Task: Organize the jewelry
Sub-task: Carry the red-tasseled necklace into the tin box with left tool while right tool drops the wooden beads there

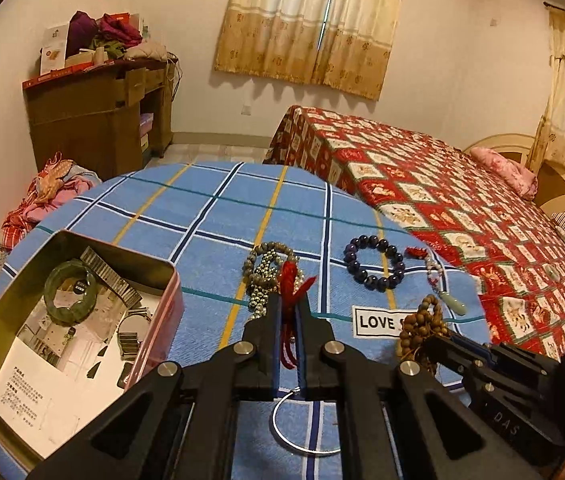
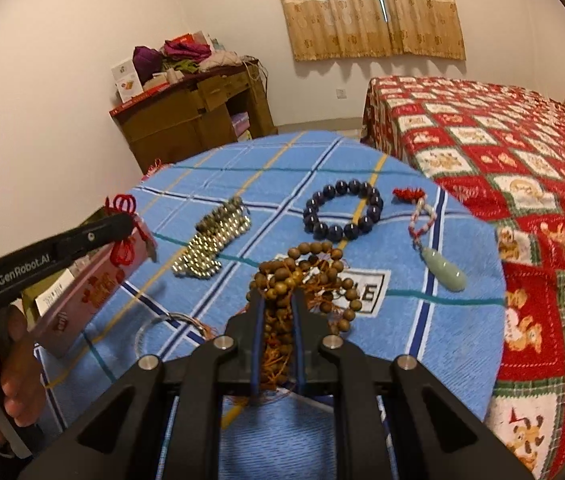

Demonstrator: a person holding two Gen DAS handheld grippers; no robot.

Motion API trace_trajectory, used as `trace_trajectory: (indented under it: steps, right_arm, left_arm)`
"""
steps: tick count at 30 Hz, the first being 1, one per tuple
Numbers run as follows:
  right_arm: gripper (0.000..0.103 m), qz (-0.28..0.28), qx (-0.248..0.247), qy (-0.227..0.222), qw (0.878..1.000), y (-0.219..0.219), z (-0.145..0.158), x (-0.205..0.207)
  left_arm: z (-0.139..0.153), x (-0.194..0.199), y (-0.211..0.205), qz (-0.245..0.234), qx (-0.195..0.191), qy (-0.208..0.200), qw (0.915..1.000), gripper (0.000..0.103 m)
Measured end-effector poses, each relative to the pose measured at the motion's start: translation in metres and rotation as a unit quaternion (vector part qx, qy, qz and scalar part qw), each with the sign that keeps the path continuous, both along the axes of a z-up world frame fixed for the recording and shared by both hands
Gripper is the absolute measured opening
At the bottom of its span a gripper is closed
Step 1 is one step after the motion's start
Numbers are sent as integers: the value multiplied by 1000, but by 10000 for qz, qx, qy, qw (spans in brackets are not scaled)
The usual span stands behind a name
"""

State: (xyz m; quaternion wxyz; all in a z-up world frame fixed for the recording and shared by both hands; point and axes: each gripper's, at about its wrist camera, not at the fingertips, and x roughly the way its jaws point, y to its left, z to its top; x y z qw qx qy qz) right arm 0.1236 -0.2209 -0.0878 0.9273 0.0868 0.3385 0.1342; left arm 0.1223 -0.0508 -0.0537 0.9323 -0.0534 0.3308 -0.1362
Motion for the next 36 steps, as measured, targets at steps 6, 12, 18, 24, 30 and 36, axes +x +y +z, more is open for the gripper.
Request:
trace_trajectory:
  steps: [6, 12, 18, 24, 30, 36]
  right_arm:
    - [14, 9, 1, -142, 9999, 2, 15, -1]
    - [14, 97, -35, -264, 9996, 11, 28, -3]
    - [14, 253, -55, -359, 9990, 23, 38, -1]
    - [14, 449, -66, -430, 9980, 37, 45, 4]
    - [14, 695, -95, -580, 9958, 57, 56, 11]
    - [14, 949, -105, -683, 9931, 82, 64, 17]
  left_arm:
    - [10, -9, 4, -31, -5, -160, 9999, 5]
    - [13, -13, 14, 30, -61, -205, 9998, 5]
    - [19, -19, 26, 119, -70, -308, 9994, 5]
    - [24, -22, 44, 306, -90, -368, 9988, 5]
    - [29, -22, 65, 526, -88, -408, 9977, 5]
    - [30, -24, 86, 778, -80, -398, 9961, 5]
